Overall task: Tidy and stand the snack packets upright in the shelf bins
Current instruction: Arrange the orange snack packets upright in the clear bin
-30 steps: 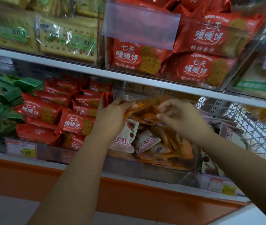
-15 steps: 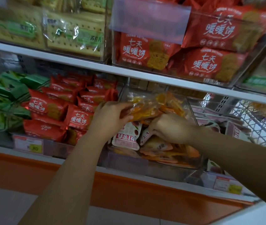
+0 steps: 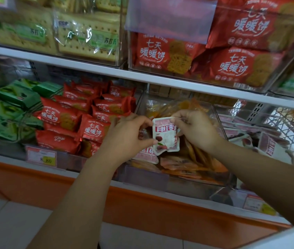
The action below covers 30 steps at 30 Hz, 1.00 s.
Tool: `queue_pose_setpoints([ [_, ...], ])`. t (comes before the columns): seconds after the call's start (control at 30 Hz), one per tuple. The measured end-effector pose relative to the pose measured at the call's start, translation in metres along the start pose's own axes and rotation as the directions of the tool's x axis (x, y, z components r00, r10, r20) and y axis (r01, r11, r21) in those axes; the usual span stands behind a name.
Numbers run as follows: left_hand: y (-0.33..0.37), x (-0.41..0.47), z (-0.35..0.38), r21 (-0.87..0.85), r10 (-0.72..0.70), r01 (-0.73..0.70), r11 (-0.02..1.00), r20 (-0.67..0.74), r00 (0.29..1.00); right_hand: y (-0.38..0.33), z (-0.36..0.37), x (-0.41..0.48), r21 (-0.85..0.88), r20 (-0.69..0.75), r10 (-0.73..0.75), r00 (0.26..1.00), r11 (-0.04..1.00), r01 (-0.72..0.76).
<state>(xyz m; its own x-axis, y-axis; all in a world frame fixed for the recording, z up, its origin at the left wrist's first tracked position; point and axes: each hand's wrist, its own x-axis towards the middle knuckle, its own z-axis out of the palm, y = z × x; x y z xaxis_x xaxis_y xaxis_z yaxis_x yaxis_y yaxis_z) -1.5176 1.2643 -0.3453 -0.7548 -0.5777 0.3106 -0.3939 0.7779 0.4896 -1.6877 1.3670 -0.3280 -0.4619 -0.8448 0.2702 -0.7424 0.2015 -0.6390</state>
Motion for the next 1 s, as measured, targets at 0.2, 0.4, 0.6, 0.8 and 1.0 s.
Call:
queue_pose_setpoints([
  [0.2, 0.009, 0.005, 0.010, -0.147, 0.041, -0.069, 0.987, -0.187, 0.981, -0.016, -0.007, -0.011, 0.239, 0.047, -0.091, 0.995, 0.968, 0.077],
  [0.4, -0.003, 0.007, 0.010, -0.099, -0.017, -0.017, 0.995, -0.328, 0.944, -0.022, -0.011, -0.024, 0.285, -0.030, -0.055, 0.998, 0.956, 0.062],
  [0.6, -0.004, 0.006, 0.010, -0.136, -0.037, -0.012, 0.991, -0.355, 0.934, -0.022, 0.007, -0.036, -0.066, 0.573, 0.169, 0.802, 0.985, -0.161],
  [0.8, -0.006, 0.005, 0.008, -0.144, -0.050, -0.002, 0.990, -0.360, 0.932, -0.033, 0.033, -0.010, 0.034, 0.540, 0.230, 0.809, 0.955, -0.294],
  [1.0, -0.010, 0.004, 0.007, -0.175, -0.047, -0.019, 0.984, -0.363, 0.931, -0.025, 0.048, -0.010, 0.446, 0.484, 0.385, 0.786, 0.664, -0.600],
])
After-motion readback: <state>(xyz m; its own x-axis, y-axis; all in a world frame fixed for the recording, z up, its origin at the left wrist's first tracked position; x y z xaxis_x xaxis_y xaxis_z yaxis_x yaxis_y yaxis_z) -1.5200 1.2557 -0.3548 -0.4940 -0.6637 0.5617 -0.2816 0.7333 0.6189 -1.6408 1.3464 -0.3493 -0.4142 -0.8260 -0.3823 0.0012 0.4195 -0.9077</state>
